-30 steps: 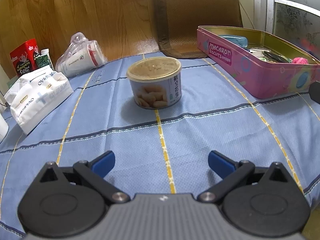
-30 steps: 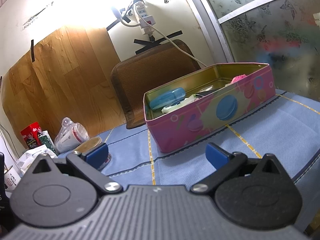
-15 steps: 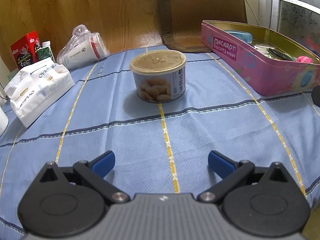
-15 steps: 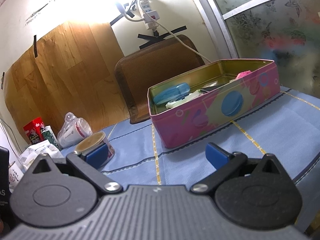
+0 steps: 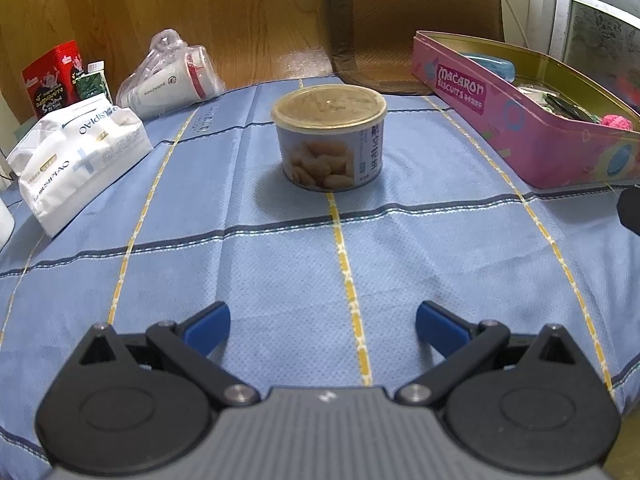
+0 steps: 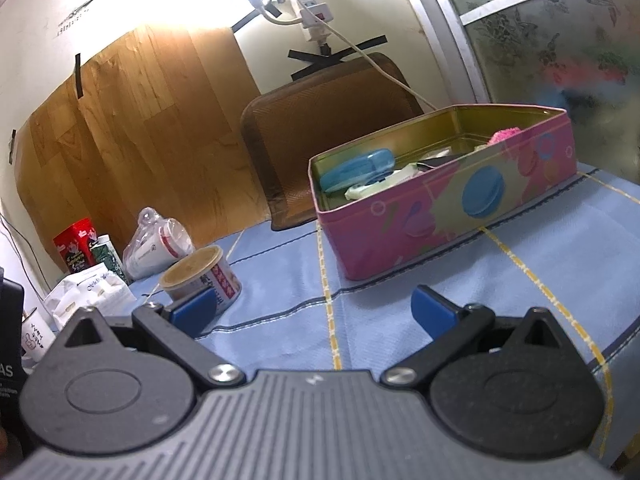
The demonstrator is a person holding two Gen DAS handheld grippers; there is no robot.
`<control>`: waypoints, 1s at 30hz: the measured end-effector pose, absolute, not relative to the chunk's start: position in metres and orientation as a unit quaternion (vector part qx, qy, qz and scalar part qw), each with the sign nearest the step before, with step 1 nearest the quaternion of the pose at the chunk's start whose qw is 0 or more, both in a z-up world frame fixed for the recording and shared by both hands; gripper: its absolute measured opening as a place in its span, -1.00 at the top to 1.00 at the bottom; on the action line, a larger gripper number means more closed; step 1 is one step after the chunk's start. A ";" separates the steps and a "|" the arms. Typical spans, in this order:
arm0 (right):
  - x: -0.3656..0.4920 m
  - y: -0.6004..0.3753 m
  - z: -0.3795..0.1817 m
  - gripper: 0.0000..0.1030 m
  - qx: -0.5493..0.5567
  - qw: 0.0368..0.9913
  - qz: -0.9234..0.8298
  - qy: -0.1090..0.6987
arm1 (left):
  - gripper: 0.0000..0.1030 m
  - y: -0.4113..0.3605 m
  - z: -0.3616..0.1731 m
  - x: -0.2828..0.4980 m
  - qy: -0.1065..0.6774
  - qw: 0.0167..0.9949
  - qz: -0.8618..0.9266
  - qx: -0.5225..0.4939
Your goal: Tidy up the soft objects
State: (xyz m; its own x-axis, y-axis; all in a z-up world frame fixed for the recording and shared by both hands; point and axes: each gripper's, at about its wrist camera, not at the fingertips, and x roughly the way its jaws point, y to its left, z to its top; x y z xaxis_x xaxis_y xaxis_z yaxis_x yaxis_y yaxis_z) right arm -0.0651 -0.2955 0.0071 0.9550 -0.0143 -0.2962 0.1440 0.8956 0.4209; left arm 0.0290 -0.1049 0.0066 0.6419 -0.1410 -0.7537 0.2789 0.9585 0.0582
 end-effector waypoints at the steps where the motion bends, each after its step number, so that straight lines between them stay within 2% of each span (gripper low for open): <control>1: -0.064 -0.295 0.008 -1.00 0.223 0.963 -0.038 0.145 | -0.99 -0.104 0.007 0.029 0.407 0.902 -0.116 0.084; 30: -0.051 -0.293 0.007 -1.00 0.232 0.958 -0.024 0.167 | -0.99 -0.088 0.010 0.032 0.409 0.905 -0.097 0.068</control>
State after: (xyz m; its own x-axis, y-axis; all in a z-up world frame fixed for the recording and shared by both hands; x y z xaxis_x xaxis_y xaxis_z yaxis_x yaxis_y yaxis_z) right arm -0.0511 -0.2931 0.0069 0.9433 0.0320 -0.3304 0.1227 0.8913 0.4365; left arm 0.0324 -0.0883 0.0099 0.6469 -0.1187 -0.7533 0.2306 0.9720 0.0448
